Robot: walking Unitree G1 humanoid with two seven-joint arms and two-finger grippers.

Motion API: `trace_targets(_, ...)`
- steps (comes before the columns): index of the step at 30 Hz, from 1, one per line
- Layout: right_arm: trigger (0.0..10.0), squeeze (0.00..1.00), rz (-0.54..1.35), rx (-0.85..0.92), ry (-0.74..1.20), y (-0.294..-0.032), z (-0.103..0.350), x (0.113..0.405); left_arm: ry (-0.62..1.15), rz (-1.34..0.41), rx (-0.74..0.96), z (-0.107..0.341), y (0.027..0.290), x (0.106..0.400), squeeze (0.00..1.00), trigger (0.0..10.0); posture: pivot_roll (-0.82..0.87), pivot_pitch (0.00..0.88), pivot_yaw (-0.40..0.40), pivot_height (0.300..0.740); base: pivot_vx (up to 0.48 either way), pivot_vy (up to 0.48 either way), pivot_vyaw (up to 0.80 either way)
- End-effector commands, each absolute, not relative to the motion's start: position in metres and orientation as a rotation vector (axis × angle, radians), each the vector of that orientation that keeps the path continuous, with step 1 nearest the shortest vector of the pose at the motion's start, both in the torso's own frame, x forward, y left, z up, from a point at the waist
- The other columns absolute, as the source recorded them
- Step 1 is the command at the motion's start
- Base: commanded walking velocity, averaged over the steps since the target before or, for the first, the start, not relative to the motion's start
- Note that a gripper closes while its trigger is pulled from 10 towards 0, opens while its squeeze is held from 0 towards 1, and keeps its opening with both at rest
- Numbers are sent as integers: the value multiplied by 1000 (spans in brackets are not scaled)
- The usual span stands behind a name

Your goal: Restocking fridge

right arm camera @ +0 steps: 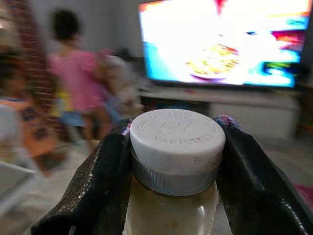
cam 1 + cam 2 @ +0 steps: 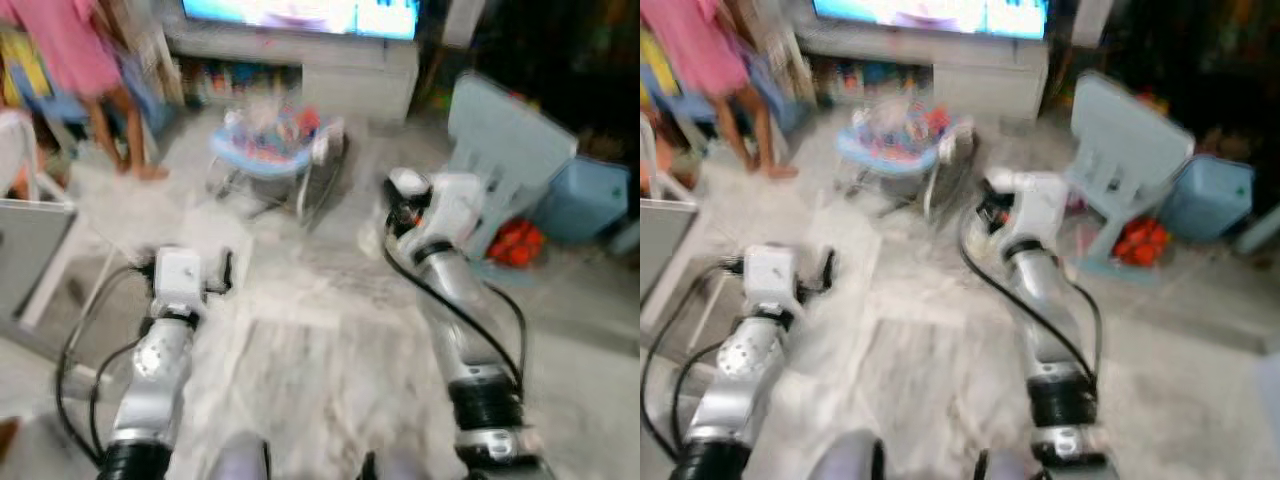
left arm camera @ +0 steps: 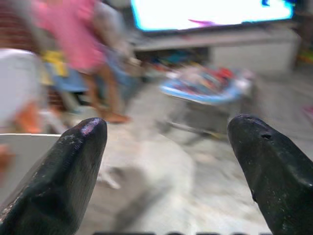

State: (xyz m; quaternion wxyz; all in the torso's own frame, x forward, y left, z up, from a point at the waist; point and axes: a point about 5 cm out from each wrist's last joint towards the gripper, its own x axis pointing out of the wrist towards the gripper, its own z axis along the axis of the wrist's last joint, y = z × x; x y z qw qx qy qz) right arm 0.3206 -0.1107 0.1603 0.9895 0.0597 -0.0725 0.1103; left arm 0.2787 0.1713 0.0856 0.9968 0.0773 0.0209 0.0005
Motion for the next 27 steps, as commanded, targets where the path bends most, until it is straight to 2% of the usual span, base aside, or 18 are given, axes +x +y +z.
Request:
trace_targets(1, 10000, 0, 196, 124, -186, -120, 169, 320, 42, -14, 175, 83, 165, 277, 0, 10000, 73, 64, -24, 740, 0, 0, 800)
trace_targets(9, 10000, 0, 220, 131, -182, -115, 168, 319, 31, 69, 156, 87, 167, 279, 0, 10000, 77, 57, -24, 740, 0, 0, 800)
trace_targets(22, 10000, 0, 260, 150, -180, -109, 168, 320, 22, 97, 212, 88, 172, 281, 0, 10000, 84, 48, -24, 740, 0, 0, 800)
trace_targets(27, 10000, 0, 288, 160, -174, -103, 167, 318, 38, 136, 245, 85, 182, 278, 0, 10000, 87, 47, -23, 740, 0, 0, 800)
